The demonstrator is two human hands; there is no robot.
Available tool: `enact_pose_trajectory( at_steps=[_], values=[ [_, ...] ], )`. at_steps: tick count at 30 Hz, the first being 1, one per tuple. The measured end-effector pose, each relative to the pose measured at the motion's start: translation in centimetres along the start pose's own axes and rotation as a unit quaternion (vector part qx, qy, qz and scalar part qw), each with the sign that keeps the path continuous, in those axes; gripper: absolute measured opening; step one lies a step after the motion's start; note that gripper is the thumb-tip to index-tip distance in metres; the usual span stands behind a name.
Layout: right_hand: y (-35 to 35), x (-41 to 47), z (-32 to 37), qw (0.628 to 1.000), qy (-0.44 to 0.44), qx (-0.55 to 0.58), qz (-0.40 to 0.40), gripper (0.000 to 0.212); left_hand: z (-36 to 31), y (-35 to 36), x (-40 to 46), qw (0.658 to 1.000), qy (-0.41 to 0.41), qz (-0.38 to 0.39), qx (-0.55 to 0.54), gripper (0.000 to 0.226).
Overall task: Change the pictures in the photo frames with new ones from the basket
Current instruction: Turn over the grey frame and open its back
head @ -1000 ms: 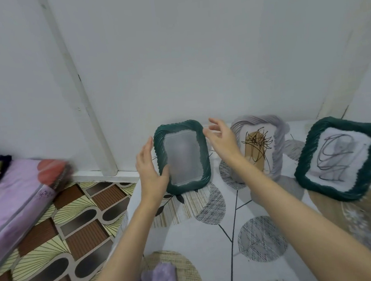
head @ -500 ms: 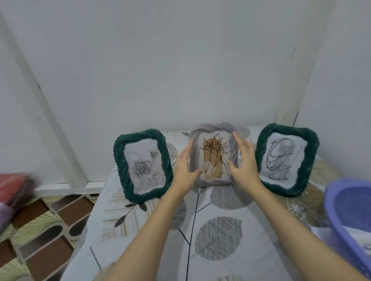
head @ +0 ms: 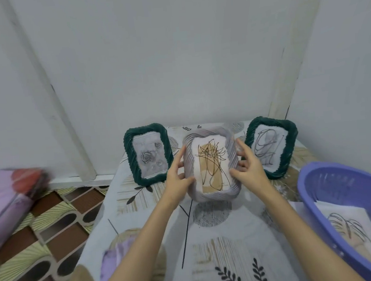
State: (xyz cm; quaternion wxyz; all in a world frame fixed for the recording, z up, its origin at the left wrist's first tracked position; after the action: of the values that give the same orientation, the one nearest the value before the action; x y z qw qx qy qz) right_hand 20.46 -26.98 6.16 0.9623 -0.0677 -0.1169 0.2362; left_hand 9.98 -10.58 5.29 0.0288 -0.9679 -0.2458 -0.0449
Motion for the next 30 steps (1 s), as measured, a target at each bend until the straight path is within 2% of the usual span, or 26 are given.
enact_pose_trajectory(
  at_steps=[6, 9, 11, 13, 16, 19, 21, 23, 26, 28, 30],
  values=[
    [-0.6, -10.0, 0.4, 0.991, 0.062, 0.078, 0.088, 0.078, -0.8, -0.3, -7.0, 0.998, -0.016, 0.017, -0.061, 0.084],
    [-0.7, -12.9, 1.0, 0.989, 0.048, 0.119, 0.073, 0.068, -0.8, 0.3, -9.5, 0.999, -0.004, 0.021, -0.037, 0.079],
    [-0.9, -13.9, 2.1, 0.999, 0.006, 0.028, 0.032, 0.069, -1.3, 1.1, -11.1, 0.999, 0.026, 0.021, 0.029, 0.072],
    [-1.0, -14.7, 3.4, 0.992, -0.056, -0.113, 0.005, 0.071, -2.2, 2.4, -12.8, 0.997, 0.051, 0.028, 0.045, 0.062],
    [0.5, -16.3, 4.9, 0.931, -0.146, -0.334, 0.017, 0.065, -3.4, 4.6, -14.4, 0.997, 0.04, 0.052, -0.03, 0.061],
    [2.4, -17.3, 4.6, 0.905, -0.143, -0.395, 0.059, 0.064, -2.4, 5.3, -14.5, 0.997, 0.028, 0.027, -0.067, 0.068],
    [3.2, -17.8, 3.2, 0.916, -0.088, -0.374, 0.119, 0.068, -1.5, 4.7, -14.5, 0.999, 0.027, -0.01, -0.036, 0.074],
    [3.4, -18.5, 2.7, 0.944, -0.064, -0.287, 0.148, 0.065, -0.6, 3.6, -14.6, 0.999, 0.027, -0.043, 0.011, 0.075],
    [1.8, -18.5, 3.5, 0.979, -0.098, -0.17, 0.06, 0.046, 0.6, 1.7, -14.5, 0.997, -0.004, -0.074, 0.024, 0.075],
    [0.7, -18.0, 3.7, 0.974, -0.132, -0.183, 0.0, 0.038, 1.0, 1.2, -14.2, 0.997, 0.012, -0.063, 0.037, 0.079],
    [0.6, -17.7, 3.9, 0.965, -0.151, -0.215, -0.022, 0.035, 0.8, 1.2, -14.2, 0.997, 0.035, -0.045, 0.05, 0.079]
  ],
)
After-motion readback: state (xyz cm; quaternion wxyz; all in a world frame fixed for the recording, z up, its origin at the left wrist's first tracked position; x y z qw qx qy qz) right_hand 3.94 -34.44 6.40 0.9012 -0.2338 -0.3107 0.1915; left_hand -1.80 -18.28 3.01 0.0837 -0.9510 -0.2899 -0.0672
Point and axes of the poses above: each hand's wrist, its own x-axis towards the middle knuckle, its own y-axis out of the palm, z = x × y, the point moved 6 cm from there along x, towards the middle knuckle, and after that the axes turned 1 degree about x, right-handed, at the moved point
